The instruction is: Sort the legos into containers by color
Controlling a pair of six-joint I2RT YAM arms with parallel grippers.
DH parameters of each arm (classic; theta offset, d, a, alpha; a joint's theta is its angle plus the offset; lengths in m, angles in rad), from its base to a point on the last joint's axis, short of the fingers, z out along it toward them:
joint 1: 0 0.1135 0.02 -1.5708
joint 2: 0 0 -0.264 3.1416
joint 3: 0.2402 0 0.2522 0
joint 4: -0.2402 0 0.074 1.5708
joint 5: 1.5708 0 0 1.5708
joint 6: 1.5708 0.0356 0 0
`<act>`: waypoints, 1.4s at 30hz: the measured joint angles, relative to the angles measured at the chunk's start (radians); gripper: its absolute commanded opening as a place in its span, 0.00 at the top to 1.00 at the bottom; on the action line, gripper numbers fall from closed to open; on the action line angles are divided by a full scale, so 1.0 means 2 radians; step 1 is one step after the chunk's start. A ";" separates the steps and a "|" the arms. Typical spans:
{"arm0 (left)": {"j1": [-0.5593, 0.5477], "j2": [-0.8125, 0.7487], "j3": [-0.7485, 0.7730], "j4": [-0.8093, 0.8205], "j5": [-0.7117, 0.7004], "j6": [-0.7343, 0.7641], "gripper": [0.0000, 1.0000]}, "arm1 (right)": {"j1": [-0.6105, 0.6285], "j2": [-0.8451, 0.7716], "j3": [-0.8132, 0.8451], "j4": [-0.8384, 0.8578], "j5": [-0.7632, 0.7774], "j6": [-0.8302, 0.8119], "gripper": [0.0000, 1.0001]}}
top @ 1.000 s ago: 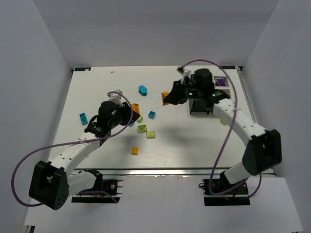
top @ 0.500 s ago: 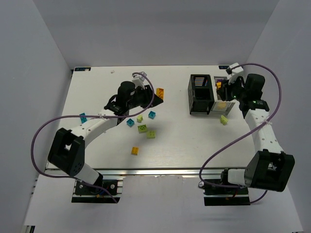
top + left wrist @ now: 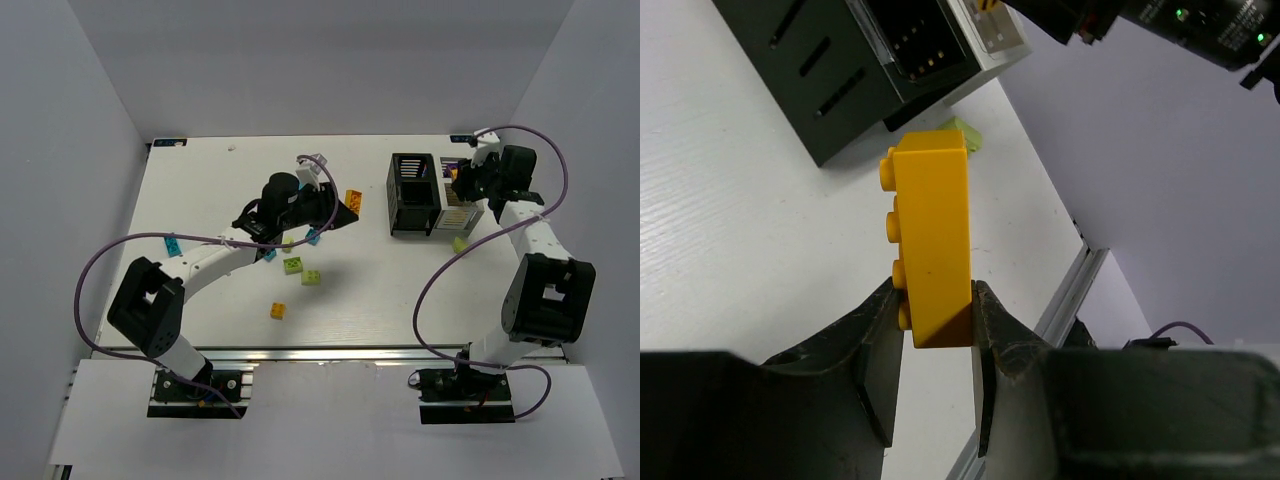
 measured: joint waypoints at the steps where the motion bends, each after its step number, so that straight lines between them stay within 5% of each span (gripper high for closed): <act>1: -0.003 0.000 0.000 0.000 0.000 -0.001 0.96 | 0.000 0.007 0.004 0.002 0.001 0.002 0.66; 4: -0.013 0.000 0.000 0.002 -0.004 -0.002 0.96 | -0.002 0.025 0.023 0.002 0.000 0.005 0.39; 9: -0.025 -0.001 0.000 0.002 -0.008 0.002 0.96 | -0.004 0.024 0.027 0.002 -0.008 0.002 0.31; 13: -0.031 0.003 0.005 0.001 -0.007 0.005 0.96 | -0.009 0.011 0.027 0.001 -0.024 0.004 0.11; 23: -0.055 0.169 0.199 -0.007 0.035 0.016 0.96 | -0.080 0.003 0.085 -0.059 -0.240 0.063 0.11; 34: -0.093 0.383 0.475 -0.043 0.045 0.017 0.96 | -0.081 -0.024 0.085 -0.044 -0.272 0.191 0.10; 42: -0.104 0.396 0.490 -0.057 0.030 0.024 0.96 | -0.071 -0.016 0.096 -0.076 -0.253 0.284 0.11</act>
